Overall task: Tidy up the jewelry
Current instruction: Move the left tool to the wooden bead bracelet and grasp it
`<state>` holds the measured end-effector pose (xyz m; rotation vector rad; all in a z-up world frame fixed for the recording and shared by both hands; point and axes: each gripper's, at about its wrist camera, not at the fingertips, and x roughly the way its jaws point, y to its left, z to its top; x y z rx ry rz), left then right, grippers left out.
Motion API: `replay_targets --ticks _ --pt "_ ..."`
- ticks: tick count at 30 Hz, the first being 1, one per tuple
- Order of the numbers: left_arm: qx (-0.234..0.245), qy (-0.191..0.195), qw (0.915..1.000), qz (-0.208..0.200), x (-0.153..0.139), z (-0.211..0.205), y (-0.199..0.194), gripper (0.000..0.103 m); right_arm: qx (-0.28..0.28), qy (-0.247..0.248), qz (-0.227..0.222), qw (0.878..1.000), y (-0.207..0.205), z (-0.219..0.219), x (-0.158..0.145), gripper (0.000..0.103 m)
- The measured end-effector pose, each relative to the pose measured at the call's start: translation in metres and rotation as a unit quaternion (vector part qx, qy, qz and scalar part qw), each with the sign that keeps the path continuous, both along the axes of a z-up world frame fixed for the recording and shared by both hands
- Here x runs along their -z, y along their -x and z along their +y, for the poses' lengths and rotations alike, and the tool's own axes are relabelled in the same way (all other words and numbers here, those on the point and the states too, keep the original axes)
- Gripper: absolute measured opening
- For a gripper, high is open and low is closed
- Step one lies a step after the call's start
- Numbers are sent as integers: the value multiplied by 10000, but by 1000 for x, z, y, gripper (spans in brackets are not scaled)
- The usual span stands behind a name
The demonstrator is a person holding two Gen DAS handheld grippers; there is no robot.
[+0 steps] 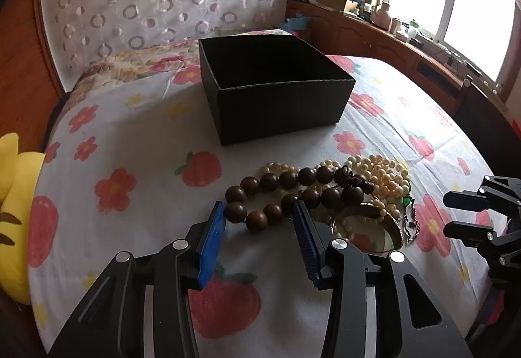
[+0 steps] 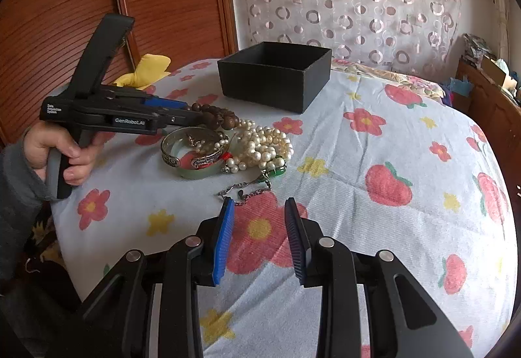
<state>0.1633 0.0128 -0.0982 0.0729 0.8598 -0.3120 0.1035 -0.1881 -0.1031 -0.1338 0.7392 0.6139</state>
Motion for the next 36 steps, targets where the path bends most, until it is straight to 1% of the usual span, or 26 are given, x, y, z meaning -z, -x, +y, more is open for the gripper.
replay_targets --ticks 1,2,8,16,22,25,29,32,33,34,35,36 --pt "7 0 10000 -11 0 -1 0 34 2 9 -2 10000 0 0 0 34" --pt "11 -5 10000 -9 0 -1 -1 33 2 11 -2 10000 0 0 0 34" --pt "4 69 10000 4 -1 2 -6 33 1 15 -5 10000 0 0 0 34" --pt "-118 270 9996 24 -6 7 -15 31 5 17 -18 10000 0 0 0 34" --pt "-220 341 9992 -49 -14 10 -20 31 11 9 -22 10000 1 0 -1 34" --pt "-277 238 9993 -10 -13 10 -25 31 2 23 -25 10000 1 1 -1 34" --pt "-302 -20 9992 252 0 9 -34 31 39 123 -70 9999 2 3 -3 34" --pt "-266 -60 9993 239 2 10 -35 31 -72 83 -70 9999 4 9 -7 34" --pt "-252 -58 9994 249 2 10 -35 26 -109 71 -89 9999 4 12 -10 35" --pt "-212 -53 9994 252 3 10 -34 15 -153 52 -109 9998 5 16 -12 35" --pt "-185 -131 9995 230 3 8 -33 13 -182 34 -125 9997 5 18 -14 35" --pt "-154 -182 9995 202 3 6 -32 12 -220 8 -139 9997 5 21 -17 36"
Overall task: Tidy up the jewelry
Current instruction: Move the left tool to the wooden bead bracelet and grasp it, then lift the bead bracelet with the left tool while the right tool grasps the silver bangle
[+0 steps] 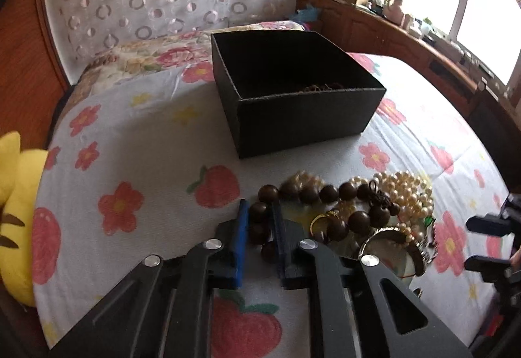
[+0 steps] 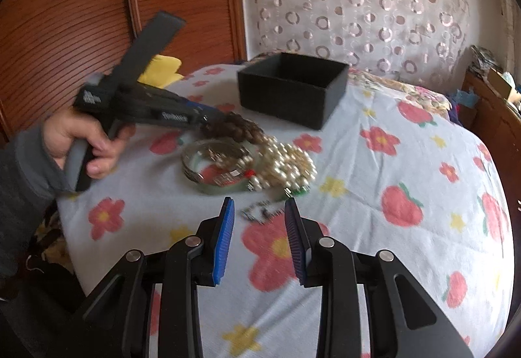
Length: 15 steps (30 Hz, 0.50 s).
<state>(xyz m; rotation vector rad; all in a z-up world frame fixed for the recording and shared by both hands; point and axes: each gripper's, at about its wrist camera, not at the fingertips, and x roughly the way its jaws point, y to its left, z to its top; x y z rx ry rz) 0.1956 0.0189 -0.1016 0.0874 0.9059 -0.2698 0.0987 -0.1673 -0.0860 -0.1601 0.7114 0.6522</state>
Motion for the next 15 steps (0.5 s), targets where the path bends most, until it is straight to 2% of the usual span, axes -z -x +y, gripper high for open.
replay_targets --ticks 3,9,15 --pt "48 60 10000 -23 -1 1 6 12 -92 -26 -19 10000 -2 8 -5 38" --pt "-120 434 9974 -565 -31 14 38 12 -404 68 76 9991 -6 34 -2 38" --pt "-243 567 9932 -986 -56 22 63 12 -798 83 250 9965 -11 63 -3 38"
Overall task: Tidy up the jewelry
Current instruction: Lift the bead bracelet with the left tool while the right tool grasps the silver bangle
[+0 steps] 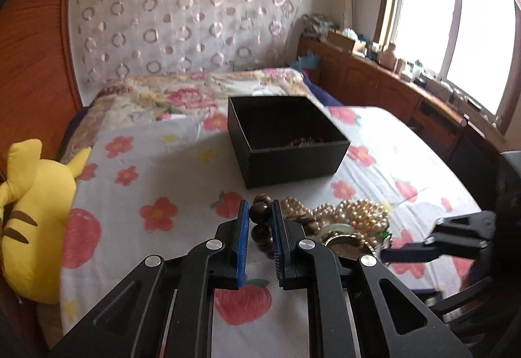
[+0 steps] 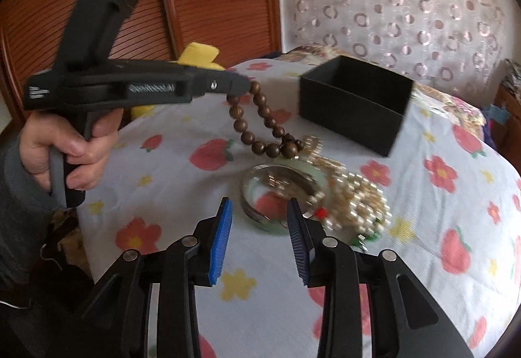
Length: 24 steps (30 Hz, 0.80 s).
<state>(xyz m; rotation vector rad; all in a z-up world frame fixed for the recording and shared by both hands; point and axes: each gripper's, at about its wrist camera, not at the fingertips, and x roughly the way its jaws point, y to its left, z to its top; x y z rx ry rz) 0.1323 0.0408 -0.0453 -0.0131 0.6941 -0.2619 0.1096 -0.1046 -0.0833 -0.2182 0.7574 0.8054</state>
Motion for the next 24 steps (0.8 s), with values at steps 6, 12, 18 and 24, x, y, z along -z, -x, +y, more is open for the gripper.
replay_targets --ticks 6,12,18,24 --pt "-46 11 9997 -257 -18 6 16 12 -309 332 37 9990 -8 27 0 37" --pt "-57 -35 9992 -383 -29 11 21 12 -442 687 -68 9966 -11 38 2 11" --pt "-86 -35 9991 -419 -34 12 22 12 -397 361 -182 9984 -12 21 -18 8" --pt "-107 -24 9987 -503 -43 12 19 12 -325 132 -330 9988 -22 4 -41 8"
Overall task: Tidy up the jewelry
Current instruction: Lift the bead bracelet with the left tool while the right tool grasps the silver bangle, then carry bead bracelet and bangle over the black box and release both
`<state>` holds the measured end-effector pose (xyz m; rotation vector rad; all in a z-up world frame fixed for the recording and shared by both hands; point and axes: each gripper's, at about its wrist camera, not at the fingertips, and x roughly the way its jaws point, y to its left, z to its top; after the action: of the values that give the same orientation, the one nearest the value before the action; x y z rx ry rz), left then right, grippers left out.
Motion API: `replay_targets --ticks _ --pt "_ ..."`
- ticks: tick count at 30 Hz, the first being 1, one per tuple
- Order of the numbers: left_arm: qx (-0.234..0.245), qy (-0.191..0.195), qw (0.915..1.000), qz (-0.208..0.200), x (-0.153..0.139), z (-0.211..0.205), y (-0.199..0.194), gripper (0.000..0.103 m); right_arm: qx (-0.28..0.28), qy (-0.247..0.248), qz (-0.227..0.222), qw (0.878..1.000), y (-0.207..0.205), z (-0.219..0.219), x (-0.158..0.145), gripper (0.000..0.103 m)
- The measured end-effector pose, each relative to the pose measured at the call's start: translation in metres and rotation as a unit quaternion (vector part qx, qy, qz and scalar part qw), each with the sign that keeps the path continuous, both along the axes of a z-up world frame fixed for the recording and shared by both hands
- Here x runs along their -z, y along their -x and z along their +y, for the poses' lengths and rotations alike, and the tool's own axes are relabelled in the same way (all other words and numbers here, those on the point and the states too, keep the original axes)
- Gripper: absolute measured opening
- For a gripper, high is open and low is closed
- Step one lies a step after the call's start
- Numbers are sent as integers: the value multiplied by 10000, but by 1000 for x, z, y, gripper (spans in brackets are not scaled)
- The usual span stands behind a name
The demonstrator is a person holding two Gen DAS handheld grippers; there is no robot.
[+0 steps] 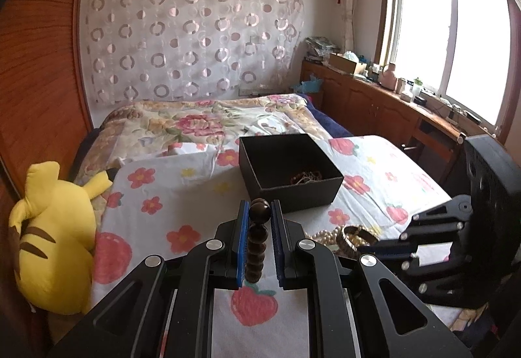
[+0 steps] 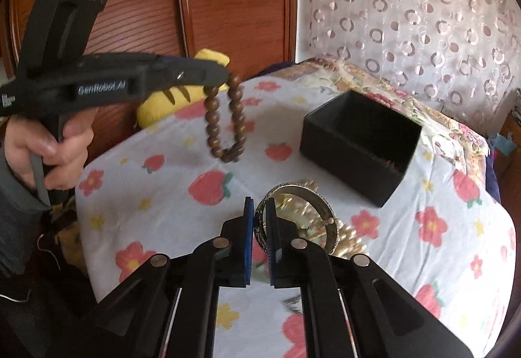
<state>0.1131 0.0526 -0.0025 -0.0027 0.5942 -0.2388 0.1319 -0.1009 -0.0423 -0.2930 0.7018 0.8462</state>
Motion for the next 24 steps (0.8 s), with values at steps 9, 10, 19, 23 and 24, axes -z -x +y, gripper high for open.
replay_targets --ticks 9,10,19,23,24 --pt "24 -16 9999 -169 -17 -7 -5 12 36 -581 390 9975 -31 -23 -17 9" --pt "27 -7 9998 -179 -17 -7 -4 12 36 -676 442 9967 -34 -25 -18 9" --pt "25 -7 10000 -93 -13 -9 -5 12 301 -1473 1238 9808 -52 -52 5 9" --pt "15 -1 10000 -62 -9 -9 -7 12 498 -1731 1660 9695 -69 -60 26 9" --pt "11 6 10000 -60 -9 -10 -7 12 501 -1818 1736 9666 -73 -60 29 9"
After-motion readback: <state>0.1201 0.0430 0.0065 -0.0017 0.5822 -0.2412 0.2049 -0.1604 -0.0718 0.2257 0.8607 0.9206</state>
